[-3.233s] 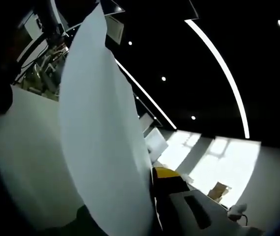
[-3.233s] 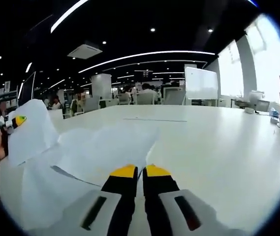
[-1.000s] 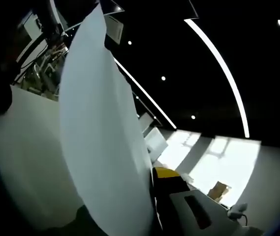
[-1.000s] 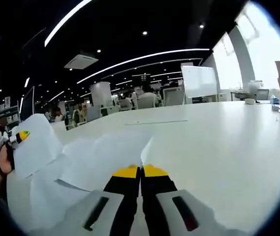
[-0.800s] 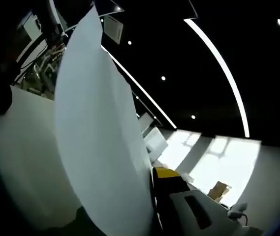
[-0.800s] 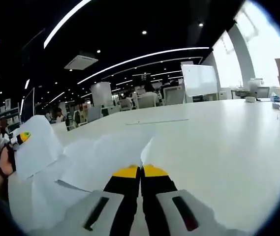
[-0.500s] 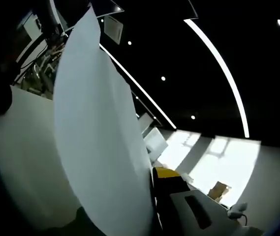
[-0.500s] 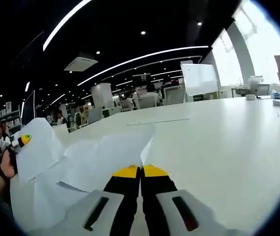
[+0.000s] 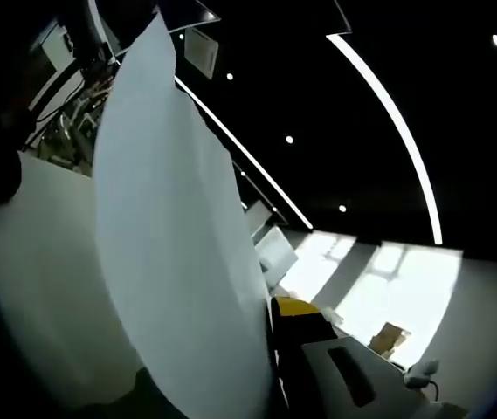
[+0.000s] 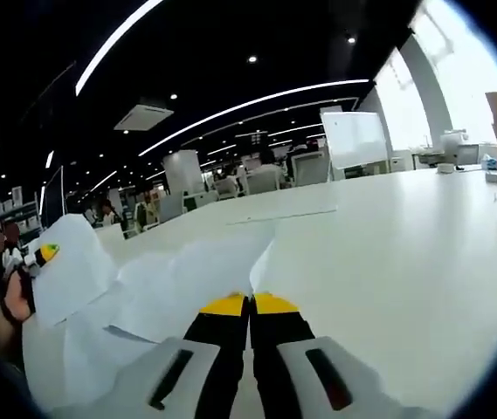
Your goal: Organize the stack of printing papers by aligning and flattening the scattered papers on the table
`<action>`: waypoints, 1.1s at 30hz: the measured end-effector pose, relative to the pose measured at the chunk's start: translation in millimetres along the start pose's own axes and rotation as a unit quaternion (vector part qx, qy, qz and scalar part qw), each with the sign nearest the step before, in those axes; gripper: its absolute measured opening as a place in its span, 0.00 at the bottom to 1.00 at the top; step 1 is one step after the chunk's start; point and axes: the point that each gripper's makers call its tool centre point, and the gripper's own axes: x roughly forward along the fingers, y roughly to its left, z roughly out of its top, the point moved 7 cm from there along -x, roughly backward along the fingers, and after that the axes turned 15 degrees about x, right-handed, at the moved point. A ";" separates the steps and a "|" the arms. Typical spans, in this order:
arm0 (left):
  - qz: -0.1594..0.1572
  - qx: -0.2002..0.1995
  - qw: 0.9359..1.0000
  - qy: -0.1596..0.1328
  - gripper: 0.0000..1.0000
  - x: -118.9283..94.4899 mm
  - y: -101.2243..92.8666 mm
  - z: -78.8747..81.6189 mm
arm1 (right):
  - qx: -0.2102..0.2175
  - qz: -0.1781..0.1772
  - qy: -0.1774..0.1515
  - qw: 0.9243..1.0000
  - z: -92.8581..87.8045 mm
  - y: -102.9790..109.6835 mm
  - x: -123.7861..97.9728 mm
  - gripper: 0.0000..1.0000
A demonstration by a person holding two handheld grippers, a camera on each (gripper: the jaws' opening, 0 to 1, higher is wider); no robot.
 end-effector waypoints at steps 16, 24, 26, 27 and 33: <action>0.000 0.000 1.000 0.001 0.08 0.3 -1.7 -0.5 | 0.017 0.009 -0.001 1.000 0.6 -0.2 0.3 0.00; -0.001 0.000 1.000 0.000 0.08 0.1 -2.5 -0.6 | 0.019 0.009 -0.004 1.000 1.1 -0.4 -0.5 0.00; -0.001 0.000 1.000 0.000 0.08 0.0 -2.7 -0.7 | 0.018 0.009 -0.004 1.000 1.1 -0.3 -0.7 0.00; -0.001 -0.001 1.000 0.000 0.08 0.0 -2.6 -0.6 | 0.019 0.010 -0.004 1.000 1.1 -0.2 -0.9 0.00; -0.002 -0.001 1.000 -0.001 0.08 -0.2 -3.5 -0.9 | 0.018 0.011 -0.006 1.000 1.2 0.4 -1.6 0.00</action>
